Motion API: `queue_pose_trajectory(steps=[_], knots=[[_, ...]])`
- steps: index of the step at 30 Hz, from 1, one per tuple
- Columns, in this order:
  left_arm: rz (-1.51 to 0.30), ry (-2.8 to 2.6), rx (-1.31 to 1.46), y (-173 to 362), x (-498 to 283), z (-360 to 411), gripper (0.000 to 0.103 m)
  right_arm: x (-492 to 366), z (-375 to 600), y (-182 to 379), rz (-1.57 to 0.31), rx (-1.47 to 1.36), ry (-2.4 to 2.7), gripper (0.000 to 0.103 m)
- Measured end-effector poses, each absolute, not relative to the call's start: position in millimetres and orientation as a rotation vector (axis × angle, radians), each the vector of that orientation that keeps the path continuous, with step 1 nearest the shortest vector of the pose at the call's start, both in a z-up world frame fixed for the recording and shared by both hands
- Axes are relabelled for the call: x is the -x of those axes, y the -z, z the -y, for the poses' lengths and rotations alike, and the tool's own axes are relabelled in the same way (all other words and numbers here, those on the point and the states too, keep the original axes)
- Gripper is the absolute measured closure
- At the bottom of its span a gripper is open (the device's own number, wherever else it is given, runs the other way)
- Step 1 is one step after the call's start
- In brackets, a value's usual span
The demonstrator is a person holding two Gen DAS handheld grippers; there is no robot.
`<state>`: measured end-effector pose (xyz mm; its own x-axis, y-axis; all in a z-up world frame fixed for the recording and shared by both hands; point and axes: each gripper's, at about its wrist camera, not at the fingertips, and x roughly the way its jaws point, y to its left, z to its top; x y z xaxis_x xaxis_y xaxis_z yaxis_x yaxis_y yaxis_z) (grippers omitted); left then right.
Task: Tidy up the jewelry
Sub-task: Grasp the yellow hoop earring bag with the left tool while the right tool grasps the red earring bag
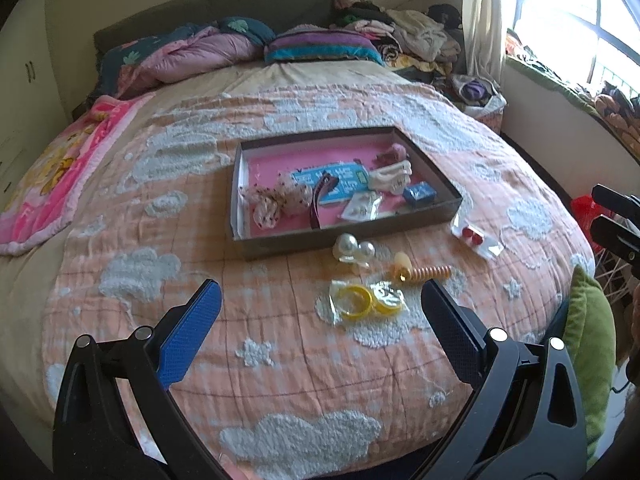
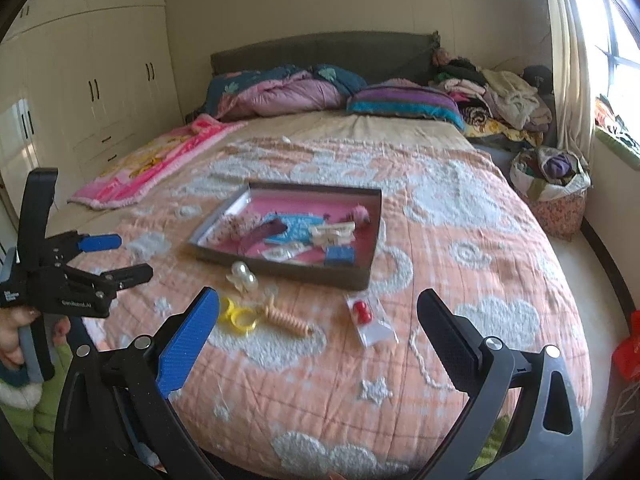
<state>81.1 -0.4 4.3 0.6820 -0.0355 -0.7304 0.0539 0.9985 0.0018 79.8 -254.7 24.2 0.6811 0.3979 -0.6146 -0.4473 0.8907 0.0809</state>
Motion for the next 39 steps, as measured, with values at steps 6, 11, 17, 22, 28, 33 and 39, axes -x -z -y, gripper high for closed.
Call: queue_pose_trajectory(steps=[6, 11, 17, 22, 28, 33, 39], knots=[[-0.856, 0.063, -0.035, 11.4, -83.2, 8.0, 0.010, -77.8, 262.7, -6.2, -0.708, 0.089, -0.452, 0.004], [-0.894, 0.074, -0.059, 28.1, -86.8, 19.9, 0.010, -79.4, 267.8, 4.2, -0.725, 0.098, -0.427, 0.004], [-0.925, 0.088, -0.076, 42.8, -90.5, 31.4, 0.010, -83.7, 270.4, 12.6, -0.740, 0.098, -0.426, 0.004], [-0.941, 0.089, -0.080, 52.1, -98.2, 36.1, 0.010, -92.9, 270.6, 24.4, -0.774, 0.102, -0.421, 0.004], [-0.963, 0.091, -0.075, 66.4, -111.4, 39.9, 0.010, -116.0, 271.8, 49.3, -0.848, 0.104, -0.394, 0.004], [-0.995, 0.087, -0.080, 84.7, -123.3, 44.4, 0.010, -148.6, 269.5, 74.4, -0.909, 0.137, -0.352, 0.004], [-1.042, 0.073, -0.045, 107.8, -139.4, 43.1, 0.010, -189.4, 258.2, 105.6, -0.979, 0.175, -0.343, 0.005]])
